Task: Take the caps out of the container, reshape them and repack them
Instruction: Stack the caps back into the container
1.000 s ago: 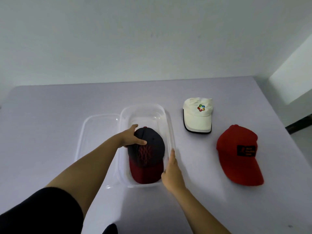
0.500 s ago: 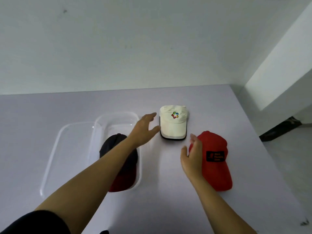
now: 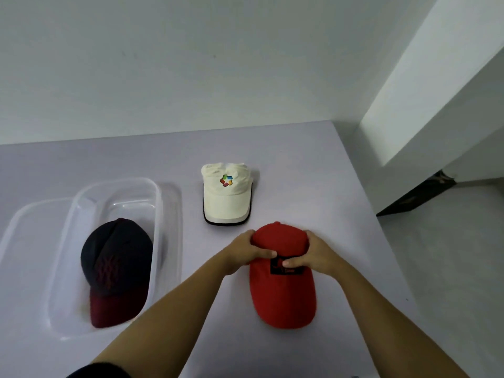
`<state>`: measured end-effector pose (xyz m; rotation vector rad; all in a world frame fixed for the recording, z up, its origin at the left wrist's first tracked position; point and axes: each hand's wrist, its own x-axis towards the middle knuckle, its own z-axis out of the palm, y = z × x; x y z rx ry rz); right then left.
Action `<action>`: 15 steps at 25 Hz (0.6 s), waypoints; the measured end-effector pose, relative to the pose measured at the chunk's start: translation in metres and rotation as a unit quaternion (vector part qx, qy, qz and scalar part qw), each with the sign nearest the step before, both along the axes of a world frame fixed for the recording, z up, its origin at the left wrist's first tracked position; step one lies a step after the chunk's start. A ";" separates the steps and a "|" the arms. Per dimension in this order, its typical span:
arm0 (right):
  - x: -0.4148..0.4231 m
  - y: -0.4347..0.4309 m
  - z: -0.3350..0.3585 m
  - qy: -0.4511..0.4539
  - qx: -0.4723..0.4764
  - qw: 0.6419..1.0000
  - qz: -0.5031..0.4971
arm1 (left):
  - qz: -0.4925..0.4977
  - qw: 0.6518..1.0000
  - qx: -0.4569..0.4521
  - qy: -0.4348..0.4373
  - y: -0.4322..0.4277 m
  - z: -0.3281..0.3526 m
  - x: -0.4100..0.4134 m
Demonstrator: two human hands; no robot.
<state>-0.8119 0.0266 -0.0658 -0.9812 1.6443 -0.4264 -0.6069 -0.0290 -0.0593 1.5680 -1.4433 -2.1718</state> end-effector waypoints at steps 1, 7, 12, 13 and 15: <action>0.000 0.000 -0.002 -0.011 0.001 1.000 0.016 | -0.014 1.000 0.012 0.012 0.001 0.001 -0.001; 0.009 0.008 0.005 -0.046 -0.072 0.996 0.028 | -0.060 0.997 0.047 0.017 -0.002 0.008 0.013; 0.027 0.005 0.029 -0.052 -0.123 0.990 0.050 | -0.101 0.994 0.042 0.017 -0.008 0.030 0.030; 0.033 0.003 0.035 -0.059 -0.129 0.989 0.049 | -0.106 0.994 0.032 0.017 -0.009 0.039 0.035; 0.047 -0.004 0.049 -0.074 -0.145 0.985 0.050 | -0.109 0.994 0.004 0.015 -0.013 0.056 0.052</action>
